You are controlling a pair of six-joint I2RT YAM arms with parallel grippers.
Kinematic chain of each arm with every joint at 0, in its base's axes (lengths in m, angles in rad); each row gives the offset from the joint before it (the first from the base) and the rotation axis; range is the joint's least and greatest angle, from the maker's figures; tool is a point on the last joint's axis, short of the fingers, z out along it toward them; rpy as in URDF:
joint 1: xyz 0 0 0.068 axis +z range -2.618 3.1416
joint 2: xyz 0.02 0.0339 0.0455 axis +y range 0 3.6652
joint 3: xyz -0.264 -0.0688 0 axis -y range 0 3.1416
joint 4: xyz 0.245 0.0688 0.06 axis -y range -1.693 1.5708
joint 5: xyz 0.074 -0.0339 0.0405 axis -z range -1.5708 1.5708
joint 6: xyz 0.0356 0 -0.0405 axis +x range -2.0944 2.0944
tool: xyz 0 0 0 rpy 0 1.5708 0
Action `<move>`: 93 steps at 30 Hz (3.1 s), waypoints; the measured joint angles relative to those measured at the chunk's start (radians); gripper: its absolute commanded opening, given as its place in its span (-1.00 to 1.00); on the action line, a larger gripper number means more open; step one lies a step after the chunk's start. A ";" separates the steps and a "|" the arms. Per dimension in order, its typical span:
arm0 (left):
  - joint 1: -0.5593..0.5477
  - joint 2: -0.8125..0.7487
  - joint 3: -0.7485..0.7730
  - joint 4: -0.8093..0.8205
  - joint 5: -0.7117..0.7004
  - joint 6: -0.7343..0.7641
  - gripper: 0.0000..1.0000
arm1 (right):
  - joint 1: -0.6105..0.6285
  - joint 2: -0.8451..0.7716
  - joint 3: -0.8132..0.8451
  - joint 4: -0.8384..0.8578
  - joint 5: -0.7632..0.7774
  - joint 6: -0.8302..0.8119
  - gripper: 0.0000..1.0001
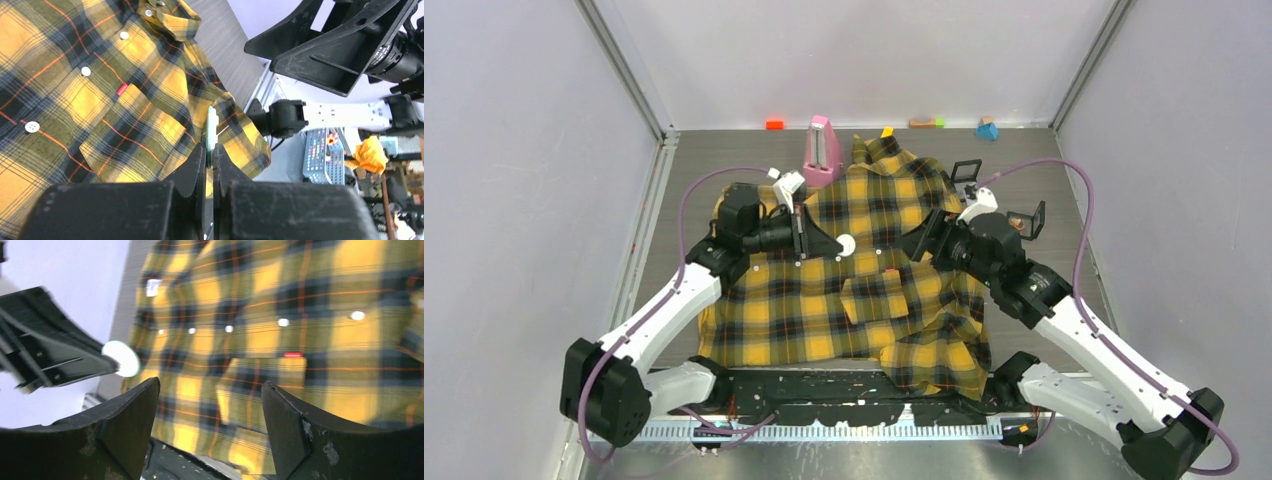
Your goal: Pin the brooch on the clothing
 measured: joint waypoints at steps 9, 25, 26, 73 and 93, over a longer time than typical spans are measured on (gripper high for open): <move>-0.033 0.184 0.090 0.058 -0.133 -0.061 -1.00 | -0.281 0.153 0.057 -0.162 -0.029 -0.036 0.53; -0.193 0.369 0.064 0.311 -0.309 -0.127 -1.00 | -0.216 0.423 0.049 -0.188 0.135 -0.096 0.18; -0.194 0.368 0.048 0.323 -0.313 -0.128 -1.00 | -0.188 0.454 0.050 -0.179 0.158 -0.095 0.17; -0.249 0.404 -0.120 0.490 -0.385 -0.132 -1.00 | -0.006 0.513 -0.045 -0.092 0.338 0.000 -0.39; -0.188 0.403 -0.095 0.489 -0.397 -0.104 -1.00 | -0.175 1.009 0.369 -0.021 0.238 -0.224 0.12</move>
